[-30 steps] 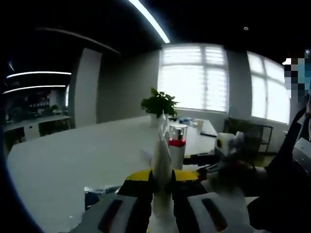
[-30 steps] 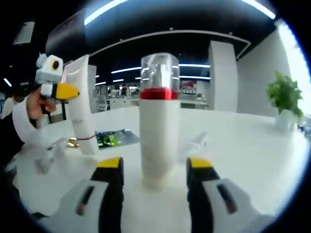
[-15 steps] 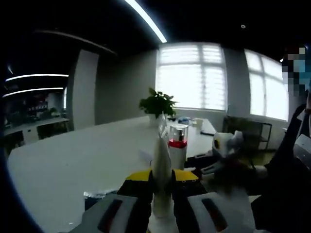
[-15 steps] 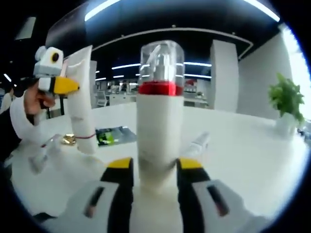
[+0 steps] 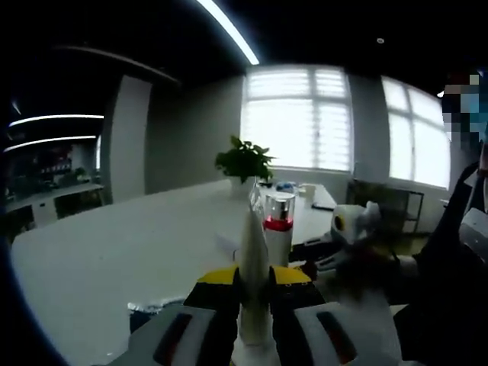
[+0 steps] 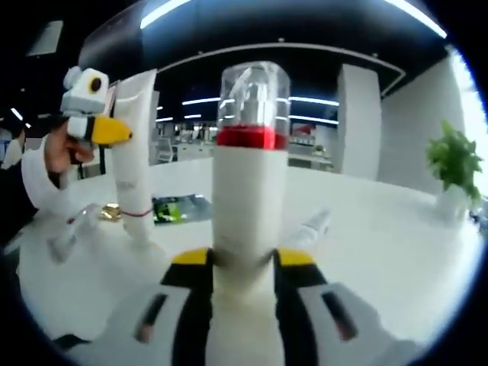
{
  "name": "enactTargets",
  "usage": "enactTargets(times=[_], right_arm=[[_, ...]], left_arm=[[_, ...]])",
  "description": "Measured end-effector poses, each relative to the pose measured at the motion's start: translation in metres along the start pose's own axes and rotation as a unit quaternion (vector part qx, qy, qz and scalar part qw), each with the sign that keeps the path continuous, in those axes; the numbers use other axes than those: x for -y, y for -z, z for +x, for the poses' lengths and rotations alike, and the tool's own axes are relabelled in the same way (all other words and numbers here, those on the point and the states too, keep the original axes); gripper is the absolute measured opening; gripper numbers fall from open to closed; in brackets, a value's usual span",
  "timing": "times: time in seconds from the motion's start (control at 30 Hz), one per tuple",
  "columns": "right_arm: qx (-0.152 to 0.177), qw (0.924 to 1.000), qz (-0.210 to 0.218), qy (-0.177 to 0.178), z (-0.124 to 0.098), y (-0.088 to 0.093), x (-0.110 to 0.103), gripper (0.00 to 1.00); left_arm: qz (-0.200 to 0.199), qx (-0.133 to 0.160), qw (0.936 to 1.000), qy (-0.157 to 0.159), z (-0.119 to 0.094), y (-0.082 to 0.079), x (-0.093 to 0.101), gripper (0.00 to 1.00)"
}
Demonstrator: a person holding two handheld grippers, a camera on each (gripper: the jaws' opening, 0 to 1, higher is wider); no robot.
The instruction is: Arrange the skincare products in the storage area until every visible bottle or jar stands upright without overlapping.
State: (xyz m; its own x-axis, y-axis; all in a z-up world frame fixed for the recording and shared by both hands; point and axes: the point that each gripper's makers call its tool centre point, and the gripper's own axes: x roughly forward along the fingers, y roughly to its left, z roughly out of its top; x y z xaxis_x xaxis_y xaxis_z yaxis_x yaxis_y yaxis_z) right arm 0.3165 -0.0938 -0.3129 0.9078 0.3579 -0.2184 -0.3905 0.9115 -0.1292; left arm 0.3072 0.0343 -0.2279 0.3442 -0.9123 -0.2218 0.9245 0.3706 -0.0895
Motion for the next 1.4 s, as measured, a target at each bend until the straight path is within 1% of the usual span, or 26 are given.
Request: enactTargets(times=[0.27, 0.4, 0.47, 0.53, 0.6, 0.63, 0.7, 0.77, 0.87, 0.97, 1.07, 1.23, 1.33, 1.4], right_arm=[[0.002, 0.9995, -0.009, -0.03, -0.003, 0.0, -0.003, 0.29], [0.003, 0.999, -0.012, -0.043, -0.003, 0.0, -0.004, 0.29], [0.006, 0.9987, -0.017, -0.048, -0.003, -0.001, -0.005, 0.29], [0.003, 0.9981, -0.033, -0.052, -0.003, 0.0, -0.005, 0.3], [0.002, 0.9979, -0.037, -0.053, -0.004, 0.001, -0.005, 0.3], [0.003, 0.9977, -0.036, -0.057, -0.005, -0.001, -0.006, 0.31], [0.01, 0.9971, -0.029, -0.07, -0.008, -0.004, -0.007, 0.34], [0.017, 0.9968, -0.028, -0.073, -0.012, -0.009, -0.006, 0.34], [0.026, 0.9968, -0.022, -0.072, -0.018, -0.015, -0.003, 0.37], [0.029, 0.9966, -0.009, -0.076, -0.024, -0.016, -0.004, 0.43], [0.034, 0.996, -0.002, -0.082, -0.032, -0.016, -0.007, 0.46], [0.044, 0.9949, -0.005, -0.09, -0.042, -0.018, -0.012, 0.52], [0.051, 0.9938, -0.004, -0.099, -0.049, -0.02, -0.017, 0.58], [0.049, 0.9932, -0.005, -0.106, -0.052, -0.019, -0.021, 0.62]], left_arm=[[0.0, -0.007, 1.0, 0.007, 0.006, 0.002, -0.002, 0.13], [-0.003, -0.001, 1.0, 0.009, 0.008, -0.002, -0.004, 0.13], [-0.007, 0.002, 0.9999, 0.013, 0.009, -0.003, -0.004, 0.13], [-0.006, 0.003, 0.9998, 0.018, 0.01, -0.004, -0.003, 0.13], [0.004, 0.004, 0.9995, 0.03, 0.013, -0.005, 0.001, 0.13], [0.008, 0.006, 0.9992, 0.038, 0.014, -0.005, 0.004, 0.13], [0.003, 0.006, 0.9987, 0.05, 0.017, -0.007, 0.007, 0.13], [0.01, 0.01, 0.9979, 0.064, 0.02, -0.008, 0.011, 0.13], [0.024, 0.007, 0.9971, 0.072, 0.024, -0.008, 0.012, 0.13], [0.029, 0.002, 0.9958, 0.087, 0.028, -0.009, 0.013, 0.13], [0.041, 0.0, 0.9937, 0.104, 0.032, -0.011, 0.017, 0.13], [0.053, 0.003, 0.9906, 0.126, 0.037, -0.014, 0.024, 0.13], [0.055, 0.002, 0.9888, 0.138, 0.041, -0.012, 0.027, 0.13], [0.057, 0.002, 0.9882, 0.142, 0.043, -0.011, 0.028, 0.13]])
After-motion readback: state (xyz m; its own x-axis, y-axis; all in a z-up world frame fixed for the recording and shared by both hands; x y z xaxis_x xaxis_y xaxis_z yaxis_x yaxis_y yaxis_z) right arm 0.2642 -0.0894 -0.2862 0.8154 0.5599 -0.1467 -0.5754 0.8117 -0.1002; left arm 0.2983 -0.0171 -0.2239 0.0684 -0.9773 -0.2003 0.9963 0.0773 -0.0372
